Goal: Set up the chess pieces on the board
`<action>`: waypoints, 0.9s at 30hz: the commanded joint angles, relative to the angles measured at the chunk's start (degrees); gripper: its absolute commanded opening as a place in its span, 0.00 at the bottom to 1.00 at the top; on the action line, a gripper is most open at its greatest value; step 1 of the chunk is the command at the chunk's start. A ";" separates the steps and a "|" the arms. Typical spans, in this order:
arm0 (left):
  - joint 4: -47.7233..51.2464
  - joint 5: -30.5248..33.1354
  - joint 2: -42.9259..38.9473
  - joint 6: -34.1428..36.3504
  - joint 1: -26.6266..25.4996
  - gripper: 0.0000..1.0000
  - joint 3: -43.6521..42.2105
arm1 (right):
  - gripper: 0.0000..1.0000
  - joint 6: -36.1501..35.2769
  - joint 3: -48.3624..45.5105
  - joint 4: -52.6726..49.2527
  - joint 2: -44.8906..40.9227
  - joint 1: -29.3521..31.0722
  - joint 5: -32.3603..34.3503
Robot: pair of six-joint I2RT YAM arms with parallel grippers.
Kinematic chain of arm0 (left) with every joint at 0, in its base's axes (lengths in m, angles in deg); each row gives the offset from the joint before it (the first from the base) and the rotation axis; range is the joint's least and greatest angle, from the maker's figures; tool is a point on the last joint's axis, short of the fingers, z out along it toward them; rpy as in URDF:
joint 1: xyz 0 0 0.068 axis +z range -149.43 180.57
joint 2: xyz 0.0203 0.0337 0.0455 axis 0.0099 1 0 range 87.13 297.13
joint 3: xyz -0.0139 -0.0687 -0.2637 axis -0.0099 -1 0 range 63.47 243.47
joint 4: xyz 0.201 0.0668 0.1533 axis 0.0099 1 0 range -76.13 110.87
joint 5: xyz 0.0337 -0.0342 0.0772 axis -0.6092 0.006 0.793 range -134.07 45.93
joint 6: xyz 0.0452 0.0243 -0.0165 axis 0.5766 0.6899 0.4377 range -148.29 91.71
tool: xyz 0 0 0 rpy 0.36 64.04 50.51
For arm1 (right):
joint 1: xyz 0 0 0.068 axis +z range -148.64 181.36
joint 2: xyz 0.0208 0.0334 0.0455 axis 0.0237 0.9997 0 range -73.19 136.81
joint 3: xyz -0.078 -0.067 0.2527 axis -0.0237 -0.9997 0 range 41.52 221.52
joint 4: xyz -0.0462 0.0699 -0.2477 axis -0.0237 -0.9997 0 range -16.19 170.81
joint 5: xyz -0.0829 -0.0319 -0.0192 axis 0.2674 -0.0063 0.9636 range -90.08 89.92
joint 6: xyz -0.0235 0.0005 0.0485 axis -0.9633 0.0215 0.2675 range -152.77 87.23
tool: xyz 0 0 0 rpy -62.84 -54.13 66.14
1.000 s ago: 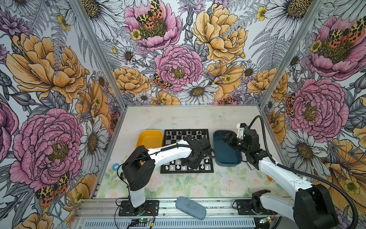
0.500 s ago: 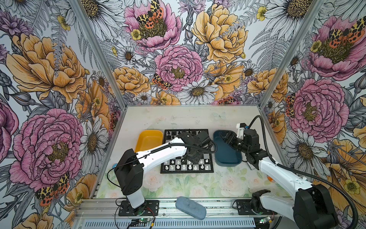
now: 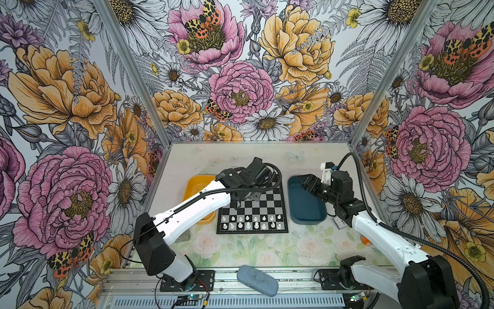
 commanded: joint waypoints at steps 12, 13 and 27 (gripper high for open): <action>-39.91 7.08 -29.61 12.19 13.23 0.59 -21.90 | 0.85 -18.12 20.82 -20.35 -0.47 -0.34 10.59; -43.27 7.06 -32.53 12.83 14.58 0.65 -25.26 | 0.87 -19.67 21.99 -21.60 -0.57 -0.41 12.70; -75.39 14.34 -47.80 22.51 30.40 0.99 -60.01 | 1.00 -40.59 5.08 -3.72 -9.56 -0.62 46.00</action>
